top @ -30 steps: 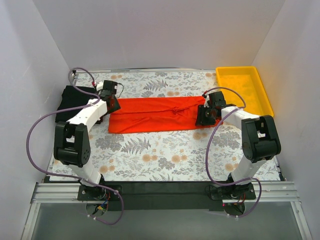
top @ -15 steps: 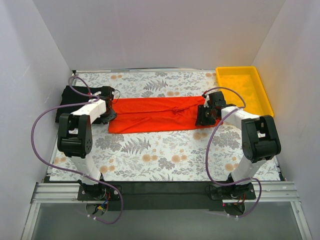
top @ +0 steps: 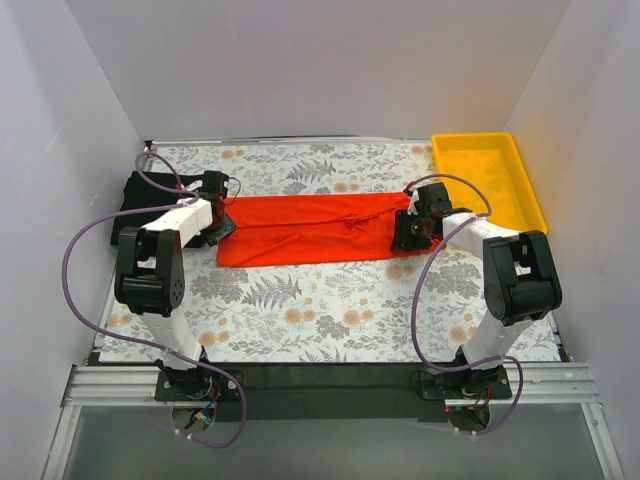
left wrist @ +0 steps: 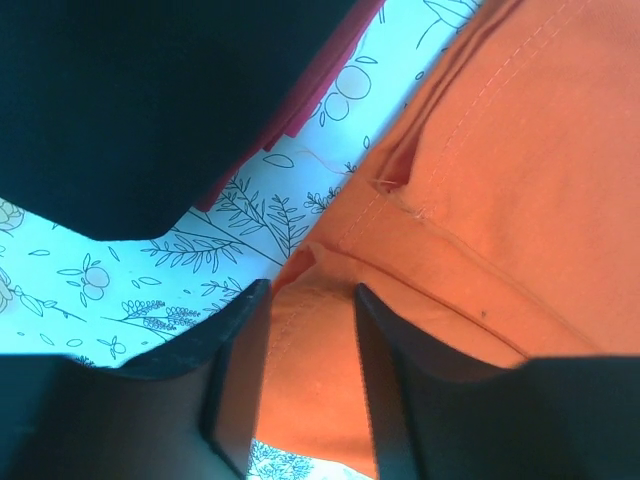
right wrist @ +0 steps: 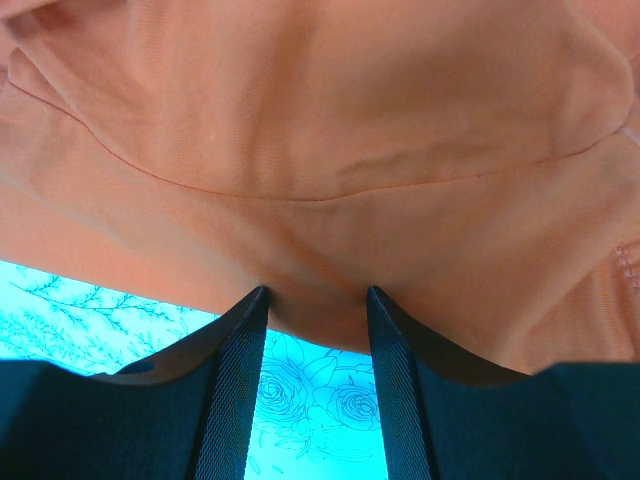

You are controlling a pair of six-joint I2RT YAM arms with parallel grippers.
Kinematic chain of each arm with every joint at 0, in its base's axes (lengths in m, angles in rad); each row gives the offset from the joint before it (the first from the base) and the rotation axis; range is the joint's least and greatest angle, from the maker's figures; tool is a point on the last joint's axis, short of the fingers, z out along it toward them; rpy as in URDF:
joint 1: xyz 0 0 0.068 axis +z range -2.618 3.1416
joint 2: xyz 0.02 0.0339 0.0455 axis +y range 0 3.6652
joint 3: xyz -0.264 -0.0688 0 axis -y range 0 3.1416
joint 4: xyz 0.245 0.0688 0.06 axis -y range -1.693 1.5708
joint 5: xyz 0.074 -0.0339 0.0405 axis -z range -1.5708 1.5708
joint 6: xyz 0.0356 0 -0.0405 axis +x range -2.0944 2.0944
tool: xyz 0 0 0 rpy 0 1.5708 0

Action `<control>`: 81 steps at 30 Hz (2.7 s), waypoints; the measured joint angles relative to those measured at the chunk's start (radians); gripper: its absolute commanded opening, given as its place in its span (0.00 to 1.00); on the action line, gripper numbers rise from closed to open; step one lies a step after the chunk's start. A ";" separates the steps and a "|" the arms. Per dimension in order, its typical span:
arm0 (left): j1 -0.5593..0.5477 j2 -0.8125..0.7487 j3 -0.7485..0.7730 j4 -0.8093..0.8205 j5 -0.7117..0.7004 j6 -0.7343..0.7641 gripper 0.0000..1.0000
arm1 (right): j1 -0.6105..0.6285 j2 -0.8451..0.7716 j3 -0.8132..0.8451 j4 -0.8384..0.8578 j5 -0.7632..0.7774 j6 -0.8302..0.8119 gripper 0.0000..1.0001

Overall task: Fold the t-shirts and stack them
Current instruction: Fold the tshirt

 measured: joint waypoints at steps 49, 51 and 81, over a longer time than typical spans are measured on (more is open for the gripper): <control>0.009 0.024 0.027 0.000 0.072 -0.002 0.29 | -0.039 -0.031 -0.034 0.003 0.005 0.022 0.44; 0.009 0.025 0.027 0.000 0.072 -0.002 0.28 | -0.039 -0.031 -0.034 0.004 0.005 0.022 0.44; 0.004 0.057 0.087 -0.024 0.010 0.011 0.00 | -0.044 -0.032 -0.047 0.023 0.005 0.024 0.44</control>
